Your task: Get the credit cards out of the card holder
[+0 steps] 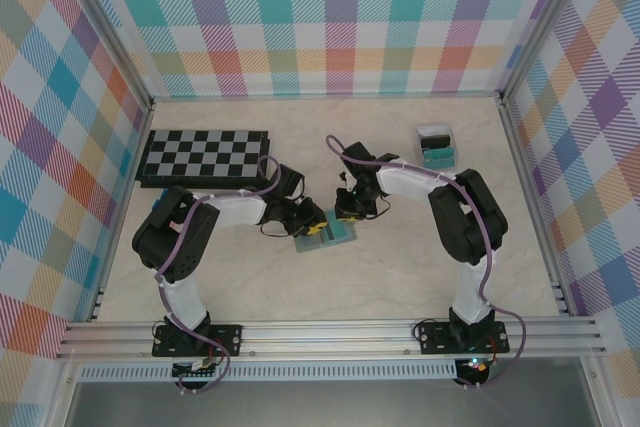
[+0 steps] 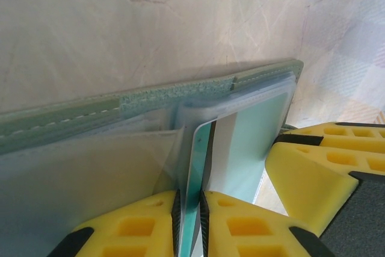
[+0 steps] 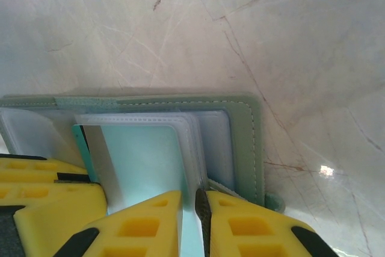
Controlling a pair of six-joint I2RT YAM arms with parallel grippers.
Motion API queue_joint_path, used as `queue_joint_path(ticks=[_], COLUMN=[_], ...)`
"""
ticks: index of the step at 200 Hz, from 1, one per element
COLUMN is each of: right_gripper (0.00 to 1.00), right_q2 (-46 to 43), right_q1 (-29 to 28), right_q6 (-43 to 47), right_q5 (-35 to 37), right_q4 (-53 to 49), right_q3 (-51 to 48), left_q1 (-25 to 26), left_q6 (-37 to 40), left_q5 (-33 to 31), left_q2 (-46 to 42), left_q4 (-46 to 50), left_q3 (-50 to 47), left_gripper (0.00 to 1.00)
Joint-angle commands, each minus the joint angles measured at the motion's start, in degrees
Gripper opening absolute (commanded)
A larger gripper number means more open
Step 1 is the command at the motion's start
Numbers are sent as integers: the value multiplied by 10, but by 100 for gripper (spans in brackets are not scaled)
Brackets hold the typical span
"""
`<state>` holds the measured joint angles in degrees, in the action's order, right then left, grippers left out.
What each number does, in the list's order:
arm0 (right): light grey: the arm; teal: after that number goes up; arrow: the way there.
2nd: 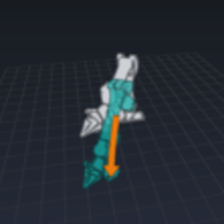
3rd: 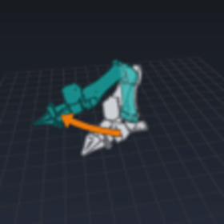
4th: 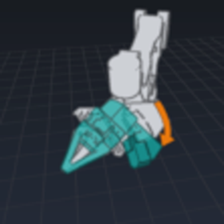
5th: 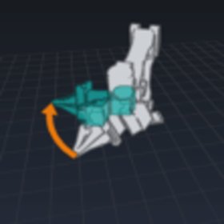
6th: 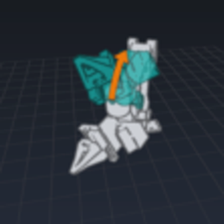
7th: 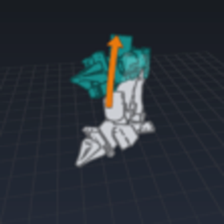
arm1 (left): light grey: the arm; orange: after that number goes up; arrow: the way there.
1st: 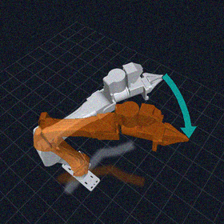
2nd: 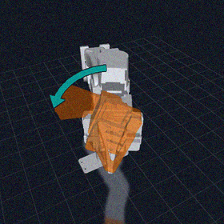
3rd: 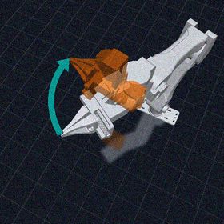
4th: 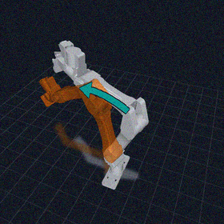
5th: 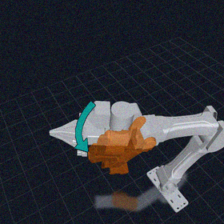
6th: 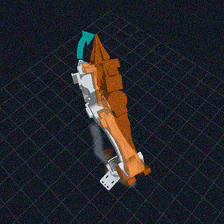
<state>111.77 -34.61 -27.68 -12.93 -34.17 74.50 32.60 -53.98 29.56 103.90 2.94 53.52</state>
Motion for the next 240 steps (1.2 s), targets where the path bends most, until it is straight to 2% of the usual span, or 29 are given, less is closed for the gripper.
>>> queue_joint_path(ticks=[1, 62, 185, 213, 240], right_gripper=[17, 17, 16, 16, 18], right_q2=[27, 29, 38, 28, 1], right_q1=[-3, -3, -3, -3, -1], right_q6=[-4, -4, -21, -22, -22], right_q5=[-9, -8, 22, 16, -19], right_q4=[-23, -43, -73, -68, -45], right_q3=[2, 12, 31, 31, 26], left_q1=[5, 4, -24, -32, -47], left_q6=[12, 40, 80, 93, 118], left_q5=[8, 2, -8, -15, -28], left_q2=[9, -19, -57, -73, -100], left_q4=[-14, -14, 19, 38, 74], left_q3=[0, -17, -49, -54, -55], left_gripper=[17, 8, 0, 0, 0])
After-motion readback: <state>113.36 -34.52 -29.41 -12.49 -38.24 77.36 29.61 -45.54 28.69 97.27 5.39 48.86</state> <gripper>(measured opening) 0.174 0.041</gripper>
